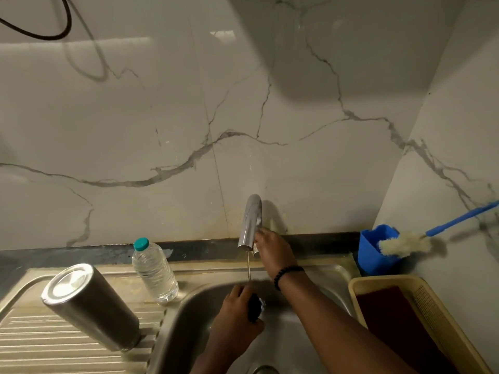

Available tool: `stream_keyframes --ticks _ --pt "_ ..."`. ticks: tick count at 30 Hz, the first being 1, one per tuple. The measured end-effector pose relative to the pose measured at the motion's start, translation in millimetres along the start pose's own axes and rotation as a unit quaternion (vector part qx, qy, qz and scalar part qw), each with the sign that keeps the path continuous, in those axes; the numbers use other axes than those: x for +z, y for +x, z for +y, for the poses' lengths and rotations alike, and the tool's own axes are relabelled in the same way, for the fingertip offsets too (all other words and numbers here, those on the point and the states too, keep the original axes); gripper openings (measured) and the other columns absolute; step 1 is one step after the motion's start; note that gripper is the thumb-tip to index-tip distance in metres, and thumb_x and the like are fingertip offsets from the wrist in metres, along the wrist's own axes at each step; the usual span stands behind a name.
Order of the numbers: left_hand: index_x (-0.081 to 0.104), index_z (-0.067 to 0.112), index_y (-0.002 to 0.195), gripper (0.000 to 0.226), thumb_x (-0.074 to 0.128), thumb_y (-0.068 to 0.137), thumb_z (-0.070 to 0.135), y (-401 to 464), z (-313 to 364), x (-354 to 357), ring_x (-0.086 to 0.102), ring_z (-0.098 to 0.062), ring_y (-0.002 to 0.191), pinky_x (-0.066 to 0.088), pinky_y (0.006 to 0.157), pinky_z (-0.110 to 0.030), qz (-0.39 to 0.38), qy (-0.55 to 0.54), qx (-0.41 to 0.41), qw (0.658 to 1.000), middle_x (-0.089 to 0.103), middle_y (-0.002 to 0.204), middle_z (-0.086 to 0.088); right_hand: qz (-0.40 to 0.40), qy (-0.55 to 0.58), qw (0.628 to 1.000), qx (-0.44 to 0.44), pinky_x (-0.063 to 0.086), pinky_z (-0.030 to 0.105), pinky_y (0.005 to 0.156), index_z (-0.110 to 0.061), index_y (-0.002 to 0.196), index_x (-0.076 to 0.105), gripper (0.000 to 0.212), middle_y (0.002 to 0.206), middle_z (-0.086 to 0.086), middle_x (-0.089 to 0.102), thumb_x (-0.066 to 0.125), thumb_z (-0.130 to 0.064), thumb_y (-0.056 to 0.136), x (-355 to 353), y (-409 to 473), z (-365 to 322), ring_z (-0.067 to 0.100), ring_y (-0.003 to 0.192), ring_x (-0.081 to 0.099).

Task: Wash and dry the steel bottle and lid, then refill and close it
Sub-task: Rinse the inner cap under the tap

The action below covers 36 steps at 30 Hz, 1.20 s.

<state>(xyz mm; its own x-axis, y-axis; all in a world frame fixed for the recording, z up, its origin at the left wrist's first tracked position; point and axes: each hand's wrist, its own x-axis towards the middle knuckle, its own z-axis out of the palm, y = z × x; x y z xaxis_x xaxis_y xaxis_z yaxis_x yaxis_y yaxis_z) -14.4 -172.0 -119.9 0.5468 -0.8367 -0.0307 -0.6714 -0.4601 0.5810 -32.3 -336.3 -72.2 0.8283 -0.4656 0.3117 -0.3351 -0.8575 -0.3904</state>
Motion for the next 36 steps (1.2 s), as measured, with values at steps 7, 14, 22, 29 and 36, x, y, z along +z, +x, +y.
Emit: stream_keyframes --ticks 7,14,22,29,36 --pt "0.047 0.026 0.104 0.056 0.09 0.068 0.024 -3 -8 -6 0.06 -0.007 0.086 0.044 0.067 -0.004 0.092 -0.12 -0.049 0.987 0.06 0.094 0.012 0.048 0.174 0.966 0.185 0.055 0.024 0.082 -0.012 0.101 0.062 0.011 0.103 0.002 0.063 0.052 -0.016 0.098 6 -14 -2 0.016 0.096 0.062" --pt "0.07 0.027 0.113 0.047 0.089 0.07 0.019 -6 -5 -12 0.063 0.003 0.094 0.045 0.076 -0.004 0.142 -0.21 -0.023 0.967 0.069 0.103 0.009 -0.222 0.557 0.707 0.375 0.055 0.037 0.081 -0.018 0.115 0.06 0.038 0.086 0.008 0.068 0.045 -0.049 0.098 -1 -87 -15 0.02 0.078 0.068" --pt "0.071 0.028 0.116 0.037 0.081 0.081 0.023 -32 -3 -22 0.068 -0.002 0.1 0.055 0.084 -0.019 0.092 -0.264 0.003 0.96 0.073 0.109 0.009 -0.182 0.682 0.606 0.367 0.058 0.04 0.076 0.0 0.123 0.05 0.047 0.116 0.02 0.063 0.069 -0.024 0.088 -17 -107 -22 0.02 0.074 0.066" --pt "0.069 0.012 0.123 0.036 0.068 0.089 0.002 -50 3 -47 0.07 -0.012 0.108 0.055 0.091 -0.025 0.081 -0.37 0.038 0.925 0.076 0.112 0.0 -0.193 0.566 0.752 0.276 0.057 0.034 0.069 -0.003 0.115 0.057 0.048 0.109 0.017 0.064 0.082 -0.019 0.077 -49 -94 -47 0.026 0.086 0.069" --pt "0.073 0.011 0.097 0.009 0.065 0.094 0.011 -52 11 -61 0.071 -0.019 0.072 0.056 0.065 -0.025 0.172 -0.403 -0.006 0.899 0.076 0.081 -0.008 -0.166 0.421 0.866 0.211 0.062 0.036 0.071 -0.015 0.104 0.061 0.036 0.103 0.003 0.063 0.081 -0.027 0.077 -81 -92 -69 0.019 0.091 0.068"
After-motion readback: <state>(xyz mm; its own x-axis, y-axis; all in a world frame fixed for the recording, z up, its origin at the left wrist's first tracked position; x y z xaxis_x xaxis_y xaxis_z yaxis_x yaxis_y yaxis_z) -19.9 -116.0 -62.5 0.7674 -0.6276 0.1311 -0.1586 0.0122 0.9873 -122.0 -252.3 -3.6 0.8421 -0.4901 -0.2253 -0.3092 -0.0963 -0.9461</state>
